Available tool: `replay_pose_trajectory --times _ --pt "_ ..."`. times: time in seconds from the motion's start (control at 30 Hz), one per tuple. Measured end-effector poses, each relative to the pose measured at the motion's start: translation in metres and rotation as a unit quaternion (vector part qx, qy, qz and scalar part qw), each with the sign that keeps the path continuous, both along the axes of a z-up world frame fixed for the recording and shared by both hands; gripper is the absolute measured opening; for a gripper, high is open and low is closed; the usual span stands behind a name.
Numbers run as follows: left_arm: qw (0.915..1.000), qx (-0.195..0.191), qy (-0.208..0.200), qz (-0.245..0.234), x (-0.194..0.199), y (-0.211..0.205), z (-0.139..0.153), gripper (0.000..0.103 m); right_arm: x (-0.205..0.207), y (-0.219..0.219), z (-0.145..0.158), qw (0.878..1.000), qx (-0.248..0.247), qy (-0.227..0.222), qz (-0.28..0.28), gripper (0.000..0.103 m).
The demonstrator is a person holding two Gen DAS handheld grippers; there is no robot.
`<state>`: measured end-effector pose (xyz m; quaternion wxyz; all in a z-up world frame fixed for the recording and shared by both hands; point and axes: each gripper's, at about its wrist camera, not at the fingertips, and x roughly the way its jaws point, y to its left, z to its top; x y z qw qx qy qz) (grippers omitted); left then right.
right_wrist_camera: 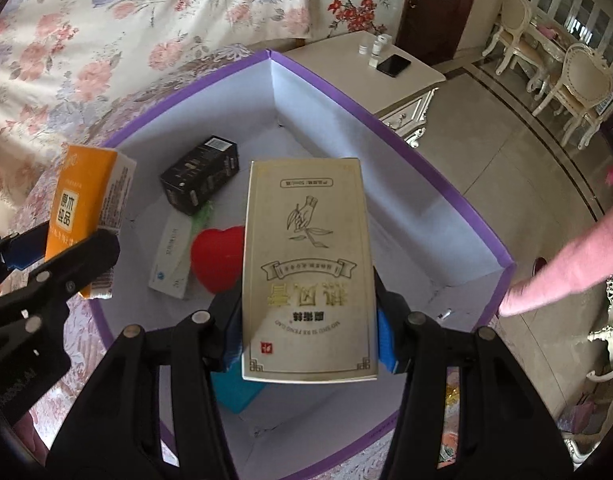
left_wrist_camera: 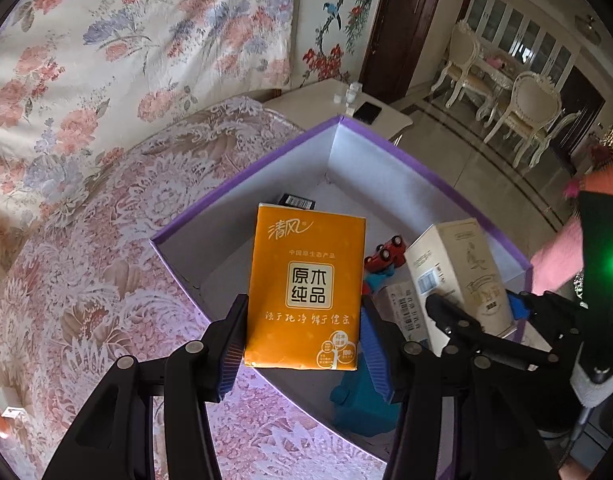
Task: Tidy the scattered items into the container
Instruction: 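Lower both items into the purple box and open both tools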
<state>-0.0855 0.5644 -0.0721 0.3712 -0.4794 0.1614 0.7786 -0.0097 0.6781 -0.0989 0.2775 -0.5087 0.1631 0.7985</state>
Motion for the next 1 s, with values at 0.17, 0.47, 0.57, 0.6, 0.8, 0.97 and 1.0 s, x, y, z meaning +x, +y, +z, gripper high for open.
replay_pose_trajectory --times 0.17,0.47,0.57,0.6,0.8,0.97,1.0 --pt "0.9999 -0.012 -0.001 -0.002 0.002 0.006 -0.006 0.052 0.000 0.005 -0.006 1.000 -0.002 -0.006 -0.012 0.055" --pt "0.9999 -0.016 -0.002 -0.002 -0.001 0.011 -0.011 0.053 0.002 0.013 -0.013 1.000 -0.002 -0.020 -0.015 0.055" --pt "0.9999 -0.017 -0.002 -0.002 -0.003 0.012 -0.012 0.053 0.002 0.014 -0.013 1.000 -0.002 -0.023 -0.016 0.055" --pt "0.9999 -0.017 -0.002 -0.002 -0.003 0.013 -0.012 0.053 0.002 0.014 -0.014 1.000 -0.001 -0.022 -0.016 0.055" --pt "0.9998 -0.017 -0.003 0.000 -0.008 0.013 -0.014 0.053 0.003 0.016 -0.017 1.000 -0.003 -0.022 -0.017 0.055" --pt "0.9999 -0.015 -0.006 0.002 -0.010 0.011 -0.015 0.053 0.004 0.021 -0.018 1.000 -0.004 -0.017 -0.012 0.055" --pt "0.9999 -0.014 -0.006 0.003 -0.011 0.011 -0.016 0.053 0.004 0.022 -0.018 1.000 -0.004 -0.018 -0.010 0.055"
